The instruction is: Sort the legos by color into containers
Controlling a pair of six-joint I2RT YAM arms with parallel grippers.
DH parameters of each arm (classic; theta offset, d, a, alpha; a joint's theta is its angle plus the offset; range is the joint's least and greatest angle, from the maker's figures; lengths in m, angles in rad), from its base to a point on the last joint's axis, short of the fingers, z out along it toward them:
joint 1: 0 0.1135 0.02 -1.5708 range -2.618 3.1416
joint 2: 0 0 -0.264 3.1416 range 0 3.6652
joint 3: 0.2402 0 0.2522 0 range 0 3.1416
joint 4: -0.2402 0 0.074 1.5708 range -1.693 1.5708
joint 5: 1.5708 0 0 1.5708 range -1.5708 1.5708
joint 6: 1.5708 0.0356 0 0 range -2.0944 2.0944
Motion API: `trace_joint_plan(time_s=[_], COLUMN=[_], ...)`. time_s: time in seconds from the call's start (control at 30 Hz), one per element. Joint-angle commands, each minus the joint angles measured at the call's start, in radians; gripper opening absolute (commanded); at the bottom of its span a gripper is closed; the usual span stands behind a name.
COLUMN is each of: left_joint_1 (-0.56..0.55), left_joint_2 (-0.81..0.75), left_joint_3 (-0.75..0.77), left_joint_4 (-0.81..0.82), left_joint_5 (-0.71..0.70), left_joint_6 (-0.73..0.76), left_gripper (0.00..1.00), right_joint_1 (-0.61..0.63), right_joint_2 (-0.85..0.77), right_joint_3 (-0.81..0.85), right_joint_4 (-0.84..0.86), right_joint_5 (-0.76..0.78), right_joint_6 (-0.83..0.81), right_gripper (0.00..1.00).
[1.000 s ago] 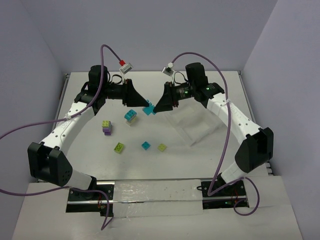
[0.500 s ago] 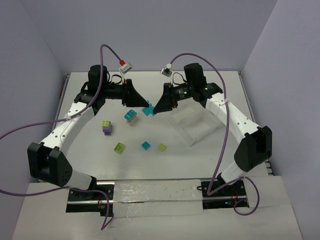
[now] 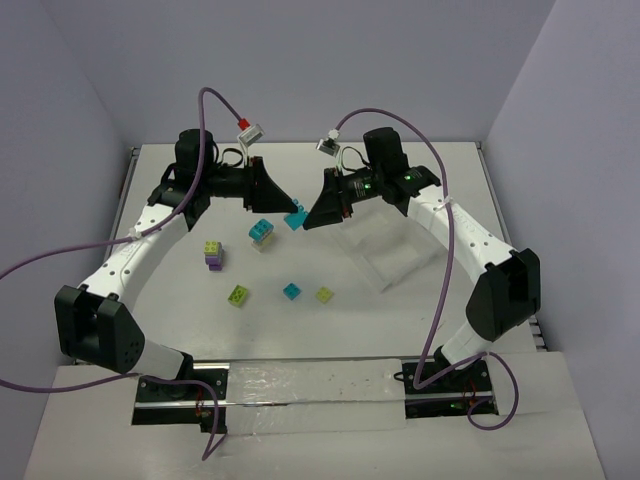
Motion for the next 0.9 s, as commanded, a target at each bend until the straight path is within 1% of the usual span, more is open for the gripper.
trace_joint_plan(time_s=[0.0,0.07,0.1,0.13,0.17,0.2,0.23,0.27,0.47,0.77,0.87], left_joint_1=[-0.002,-0.002,-0.003,-0.003,-0.002,-0.002,-0.002,-0.003,-0.002,-0.002,-0.002], left_joint_2=[-0.025,-0.027,-0.027,-0.025,-0.023,-0.022,-0.023,-0.024,-0.023,-0.013,-0.013], left_joint_3=[-0.005,-0.006,-0.004,-0.002,-0.001,-0.002,-0.006,-0.01,-0.041,-0.083,-0.08], left_joint_4=[0.045,0.044,0.035,0.026,0.018,0.012,0.008,0.003,-0.049,0.018,0.048], left_joint_5=[0.005,-0.004,-0.007,-0.006,-0.004,-0.001,0.003,0.008,0.005,0.021,0.019], left_joint_6=[0.022,0.023,0.025,0.028,0.03,0.031,0.033,0.035,0.085,0.038,0.021], left_gripper=[0.0,0.02,0.23,0.47,0.67,0.82,0.93,0.99,0.99,0.86,0.85], right_joint_1=[0.007,0.006,0.006,0.003,0.001,-0.002,-0.009,-0.014,-0.045,-0.053,-0.054], right_joint_2=[-0.011,-0.016,-0.019,-0.024,-0.027,-0.03,-0.036,-0.041,-0.057,-0.053,-0.051], right_joint_3=[0.009,0.006,0.005,0.002,-0.002,-0.006,-0.011,-0.017,-0.033,-0.03,-0.03], right_joint_4=[0.051,0.059,0.061,0.063,0.066,0.073,0.081,0.093,0.13,0.149,0.139], right_joint_5=[0.015,0.028,0.035,0.045,0.05,0.05,0.05,0.05,0.037,0.013,0.012], right_joint_6=[0.035,0.041,0.042,0.042,0.043,0.047,0.055,0.063,0.094,0.117,0.11], right_gripper=[0.0,0.0,0.0,0.0,0.0,0.0,0.0,0.0,0.0,0.0,0.0])
